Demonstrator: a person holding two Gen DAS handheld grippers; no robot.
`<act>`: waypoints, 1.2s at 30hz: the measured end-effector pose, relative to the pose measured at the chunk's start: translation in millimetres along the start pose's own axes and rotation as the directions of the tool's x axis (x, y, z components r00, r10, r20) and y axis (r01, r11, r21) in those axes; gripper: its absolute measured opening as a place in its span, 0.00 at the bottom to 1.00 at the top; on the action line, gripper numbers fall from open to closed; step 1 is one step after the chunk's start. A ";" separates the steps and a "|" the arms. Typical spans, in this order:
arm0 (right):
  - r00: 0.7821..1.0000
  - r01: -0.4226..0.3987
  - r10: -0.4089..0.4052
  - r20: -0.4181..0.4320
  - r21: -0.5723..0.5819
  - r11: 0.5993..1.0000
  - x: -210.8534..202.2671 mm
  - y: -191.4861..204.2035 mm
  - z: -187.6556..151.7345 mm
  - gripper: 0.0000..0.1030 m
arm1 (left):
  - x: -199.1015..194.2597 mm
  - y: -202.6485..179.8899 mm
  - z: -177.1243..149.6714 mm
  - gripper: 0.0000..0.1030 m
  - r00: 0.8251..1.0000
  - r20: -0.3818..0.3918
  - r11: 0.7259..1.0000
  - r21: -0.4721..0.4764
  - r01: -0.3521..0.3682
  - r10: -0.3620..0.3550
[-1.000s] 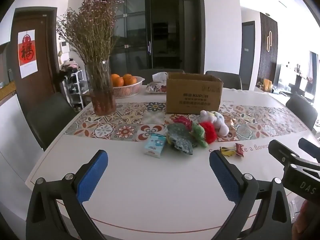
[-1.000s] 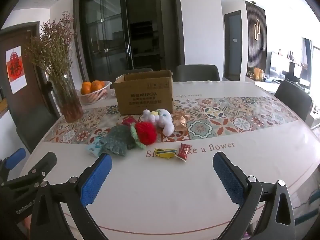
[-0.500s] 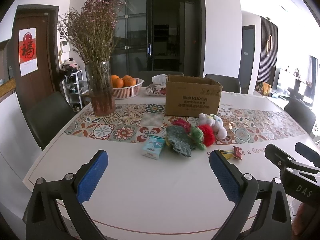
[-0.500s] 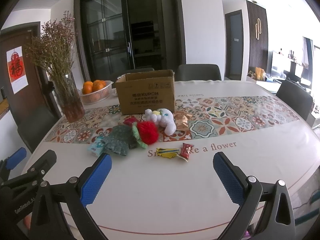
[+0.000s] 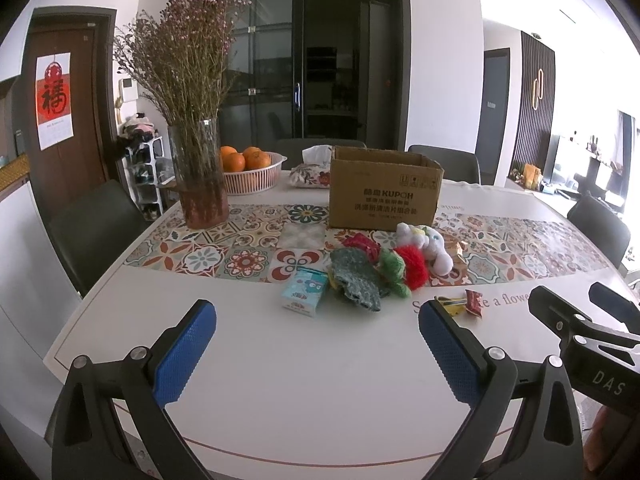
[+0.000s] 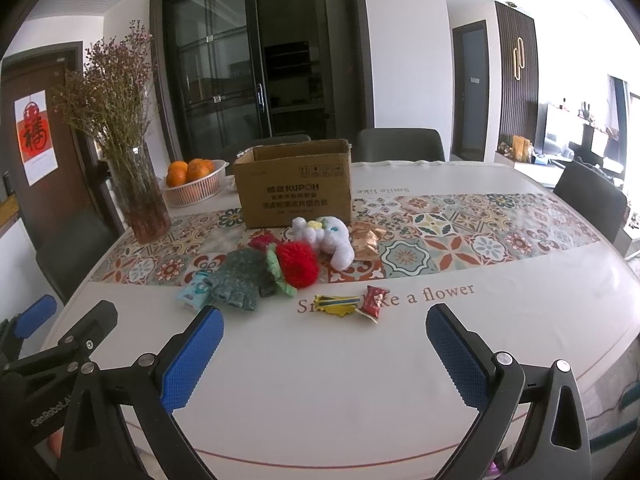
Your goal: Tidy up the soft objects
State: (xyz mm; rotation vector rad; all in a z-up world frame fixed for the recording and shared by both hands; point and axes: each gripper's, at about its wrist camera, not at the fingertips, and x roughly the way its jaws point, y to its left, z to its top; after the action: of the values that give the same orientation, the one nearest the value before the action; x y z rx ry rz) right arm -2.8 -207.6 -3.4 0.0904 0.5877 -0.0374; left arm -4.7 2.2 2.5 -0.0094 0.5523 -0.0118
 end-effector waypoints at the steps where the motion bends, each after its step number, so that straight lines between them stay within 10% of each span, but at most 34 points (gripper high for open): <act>1: 1.000 0.001 -0.001 0.000 0.000 1.000 0.0 0.2 0.0 1.00 | 0.0 0.0 0.0 1.00 1.000 0.000 1.000 0.000 0.000 0.000; 36: 1.000 -0.002 0.002 -0.003 -0.001 1.000 0.0 2.4 0.2 1.00 | 1.1 -0.5 -2.1 1.00 1.000 -0.007 1.000 0.000 0.006 -0.006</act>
State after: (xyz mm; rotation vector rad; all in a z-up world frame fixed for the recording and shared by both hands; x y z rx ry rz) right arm -2.5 -205.2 -3.1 0.0897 0.5908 -0.0353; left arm -4.9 1.7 0.1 -0.0113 0.5596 -0.0176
